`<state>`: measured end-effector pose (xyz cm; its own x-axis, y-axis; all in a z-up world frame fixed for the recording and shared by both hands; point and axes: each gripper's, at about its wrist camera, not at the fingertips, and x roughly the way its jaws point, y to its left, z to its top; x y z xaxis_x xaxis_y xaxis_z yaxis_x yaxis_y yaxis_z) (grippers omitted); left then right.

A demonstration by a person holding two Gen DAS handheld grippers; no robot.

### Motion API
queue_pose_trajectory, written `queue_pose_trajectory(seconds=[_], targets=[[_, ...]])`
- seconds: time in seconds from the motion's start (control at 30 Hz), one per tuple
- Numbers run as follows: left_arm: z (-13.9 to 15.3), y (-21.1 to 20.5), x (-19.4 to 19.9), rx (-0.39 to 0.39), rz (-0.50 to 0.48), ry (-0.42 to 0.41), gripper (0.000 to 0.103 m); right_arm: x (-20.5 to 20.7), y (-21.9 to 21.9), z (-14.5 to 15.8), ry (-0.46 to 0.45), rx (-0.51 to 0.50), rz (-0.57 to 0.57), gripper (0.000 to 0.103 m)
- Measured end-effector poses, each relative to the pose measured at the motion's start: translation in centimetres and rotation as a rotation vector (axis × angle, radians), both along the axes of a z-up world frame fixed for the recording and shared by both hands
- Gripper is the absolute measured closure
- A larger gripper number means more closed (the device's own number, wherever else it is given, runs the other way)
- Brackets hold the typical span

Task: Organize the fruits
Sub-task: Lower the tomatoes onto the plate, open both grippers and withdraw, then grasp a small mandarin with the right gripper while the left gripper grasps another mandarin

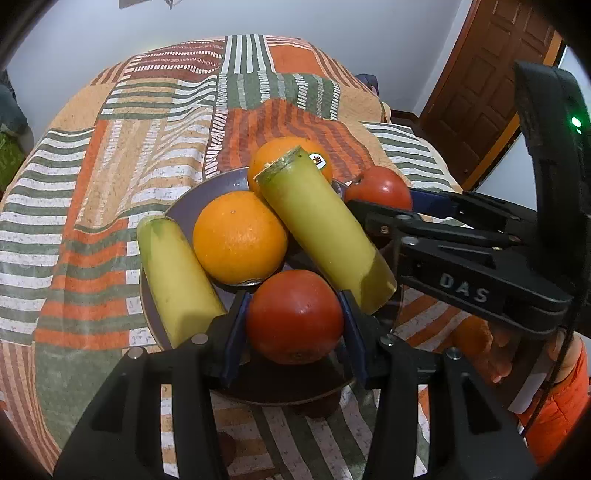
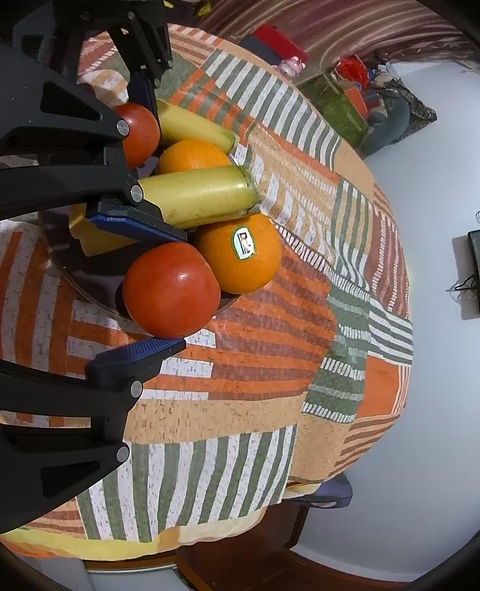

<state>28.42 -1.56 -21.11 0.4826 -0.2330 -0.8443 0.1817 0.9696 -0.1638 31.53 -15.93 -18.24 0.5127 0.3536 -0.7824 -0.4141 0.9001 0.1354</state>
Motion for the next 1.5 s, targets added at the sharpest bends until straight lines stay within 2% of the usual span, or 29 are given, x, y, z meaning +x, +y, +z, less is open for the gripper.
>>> queue_pose_trajectory(seconds=[0.1, 0.27, 0.33, 0.4, 0.47, 0.63, 0.77, 0.87, 1.07, 1.27, 1.5], targets=[[-0.1, -0.1, 0.0, 0.007, -0.004, -0.003, 0.055, 0.4, -0.2, -0.3, 0.03, 0.027, -0.007, 0.056], [0.1, 0.2, 0.3, -0.01, 0.013, 0.0, 0.045, 0.4, -0.4, -0.2, 0.054, 0.039, -0.007, 0.056], [0.3, 0.3, 0.3, -0.018, 0.02, -0.001, 0.044, -0.3, -0.5, 0.4, 0.03, 0.033, -0.002, 0.054], [0.6, 0.3, 0.0, -0.01, 0.023, -0.005, 0.044, -0.9, -0.6, 1.0, 0.008, 0.029, 0.004, 0.047], [1.2, 0.3, -0.4, 0.0, 0.025, -0.017, 0.044, -1.5, -0.9, 1.7, -0.016, 0.038, 0.007, 0.045], [3.8, 1.2, -2.1, 0.02, 0.047, -0.078, 0.041, -3.0, -2.0, 3.2, -0.045, 0.051, 0.001, 0.045], [6.0, 2.4, -3.6, 0.021, 0.077, -0.134, 0.029, -4.6, -3.0, 4.4, -0.072, 0.038, -0.003, 0.044], [7.7, 3.6, -4.9, 0.032, 0.118, -0.178, 0.013, -6.3, -3.9, 5.3, -0.106, 0.017, -0.006, 0.044], [9.7, 5.4, -7.2, 0.107, 0.185, -0.238, 0.008, -8.9, -5.1, 5.8, -0.128, -0.002, -0.013, 0.04], [9.2, 7.8, -9.3, 0.115, 0.212, -0.192, 0.007, -10.3, -6.1, 4.6, -0.097, -0.023, -0.028, 0.037], [6.7, 10.3, -11.2, 0.133, 0.251, -0.103, 0.007, -11.1, -6.5, 0.7, 0.01, -0.047, -0.054, 0.037]])
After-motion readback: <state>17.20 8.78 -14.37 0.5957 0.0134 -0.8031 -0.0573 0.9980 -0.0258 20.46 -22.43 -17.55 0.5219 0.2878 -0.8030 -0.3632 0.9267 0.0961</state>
